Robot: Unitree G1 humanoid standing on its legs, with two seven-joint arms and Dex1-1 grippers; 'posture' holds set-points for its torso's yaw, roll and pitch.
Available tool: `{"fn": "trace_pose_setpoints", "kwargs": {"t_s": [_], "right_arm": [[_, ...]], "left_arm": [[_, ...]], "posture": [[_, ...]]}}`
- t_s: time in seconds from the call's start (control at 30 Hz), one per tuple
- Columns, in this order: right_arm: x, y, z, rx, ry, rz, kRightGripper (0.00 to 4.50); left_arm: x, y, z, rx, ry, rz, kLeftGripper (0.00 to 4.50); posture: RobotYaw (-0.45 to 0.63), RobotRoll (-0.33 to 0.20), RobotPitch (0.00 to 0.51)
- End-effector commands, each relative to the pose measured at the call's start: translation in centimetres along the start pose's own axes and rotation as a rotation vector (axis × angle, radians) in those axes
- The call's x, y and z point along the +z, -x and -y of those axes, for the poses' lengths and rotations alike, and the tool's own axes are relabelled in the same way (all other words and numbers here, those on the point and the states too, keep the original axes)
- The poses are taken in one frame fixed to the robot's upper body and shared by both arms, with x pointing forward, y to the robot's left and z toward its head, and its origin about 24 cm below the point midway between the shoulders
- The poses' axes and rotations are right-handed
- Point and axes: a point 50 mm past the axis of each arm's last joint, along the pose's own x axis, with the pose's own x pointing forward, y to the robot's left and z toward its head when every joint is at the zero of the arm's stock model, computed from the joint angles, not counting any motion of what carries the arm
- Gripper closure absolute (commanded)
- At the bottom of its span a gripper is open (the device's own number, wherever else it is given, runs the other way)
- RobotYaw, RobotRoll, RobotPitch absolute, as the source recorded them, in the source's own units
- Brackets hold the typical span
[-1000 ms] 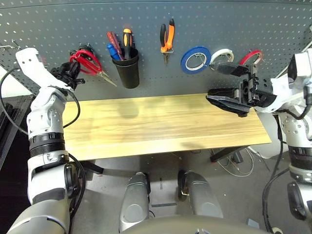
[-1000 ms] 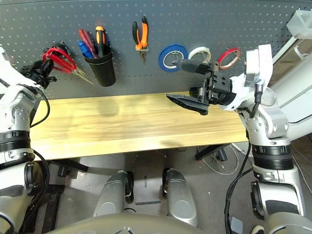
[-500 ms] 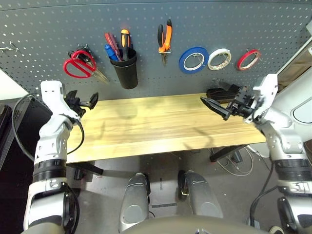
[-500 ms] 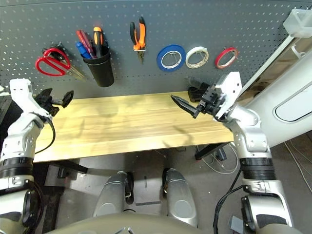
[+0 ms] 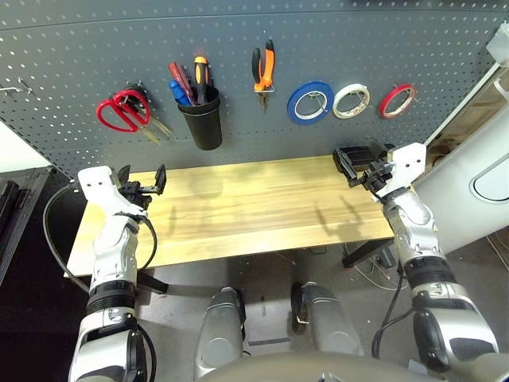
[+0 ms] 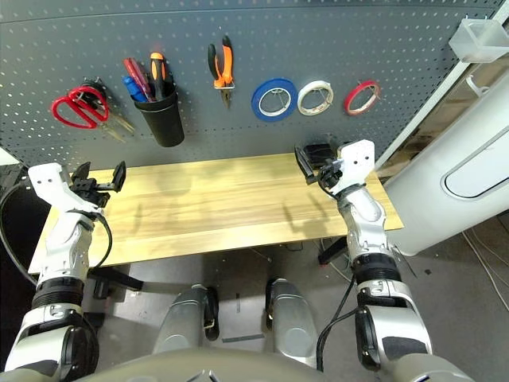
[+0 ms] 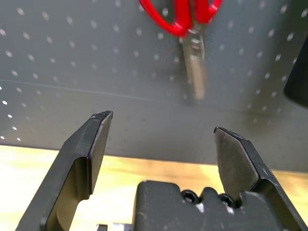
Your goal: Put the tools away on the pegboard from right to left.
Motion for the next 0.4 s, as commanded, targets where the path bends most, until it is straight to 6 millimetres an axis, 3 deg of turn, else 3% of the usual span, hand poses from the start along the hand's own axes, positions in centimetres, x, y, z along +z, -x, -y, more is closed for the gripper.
{"fn": "trace_pose_setpoints", "kwargs": {"t_s": [0.03,0.4], "right_arm": [[-0.7,1.1,1.0,-0.074,0.013,-0.014,0.00],[-1.5,2.1,1.5,-0.140,0.006,-0.039,0.00]], "left_arm": [[-0.7,0.5,-0.1,0.024,-0.004,-0.004,0.05],[-0.7,0.7,-0.4,0.083,-0.013,0.010,0.05]], "posture": [[-0.10,0.000,0.043],[-0.09,0.000,0.035]]}}
